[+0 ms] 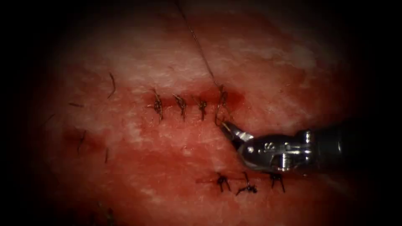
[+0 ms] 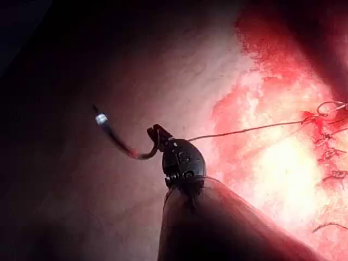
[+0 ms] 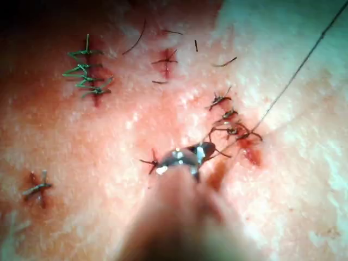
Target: Wound Closure
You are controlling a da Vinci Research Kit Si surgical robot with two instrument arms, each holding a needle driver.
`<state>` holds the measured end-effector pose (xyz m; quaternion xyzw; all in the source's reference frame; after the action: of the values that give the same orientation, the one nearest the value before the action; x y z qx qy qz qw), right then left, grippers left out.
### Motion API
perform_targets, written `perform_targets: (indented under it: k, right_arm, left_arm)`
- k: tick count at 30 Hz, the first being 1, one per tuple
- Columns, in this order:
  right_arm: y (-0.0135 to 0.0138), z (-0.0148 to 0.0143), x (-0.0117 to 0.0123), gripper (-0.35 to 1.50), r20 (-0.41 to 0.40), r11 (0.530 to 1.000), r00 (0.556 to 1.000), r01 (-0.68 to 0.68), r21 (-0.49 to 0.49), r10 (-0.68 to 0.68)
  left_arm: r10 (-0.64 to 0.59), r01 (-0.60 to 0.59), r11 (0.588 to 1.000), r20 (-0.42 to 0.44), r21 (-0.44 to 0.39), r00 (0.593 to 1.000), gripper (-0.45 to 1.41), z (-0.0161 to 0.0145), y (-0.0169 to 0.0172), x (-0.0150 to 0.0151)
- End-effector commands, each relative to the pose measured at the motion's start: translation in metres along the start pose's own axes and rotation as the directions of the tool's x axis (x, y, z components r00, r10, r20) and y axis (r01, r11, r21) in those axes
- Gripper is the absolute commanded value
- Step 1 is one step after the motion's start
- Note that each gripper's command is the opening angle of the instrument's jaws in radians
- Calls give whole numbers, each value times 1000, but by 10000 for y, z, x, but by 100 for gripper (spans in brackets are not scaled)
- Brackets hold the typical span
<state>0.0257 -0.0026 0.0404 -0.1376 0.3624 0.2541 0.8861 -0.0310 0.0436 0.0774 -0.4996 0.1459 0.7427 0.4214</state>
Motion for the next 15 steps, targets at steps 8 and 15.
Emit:
perform_targets:
  k: [8, 15]
  right_arm:
    - [-17, 0, -9, -35, 8, 1000, 1000, 8, 10, -8]
    - [-37, -10, -22, -35, 33, 1000, 999, 18, 24, -18]
  left_arm:
    - [-10, 11, 1000, -35, 20, 999, -45, 7, -34, 38]
    - [-10, 11, 999, -41, 33, 999, -45, 15, -51, 52]
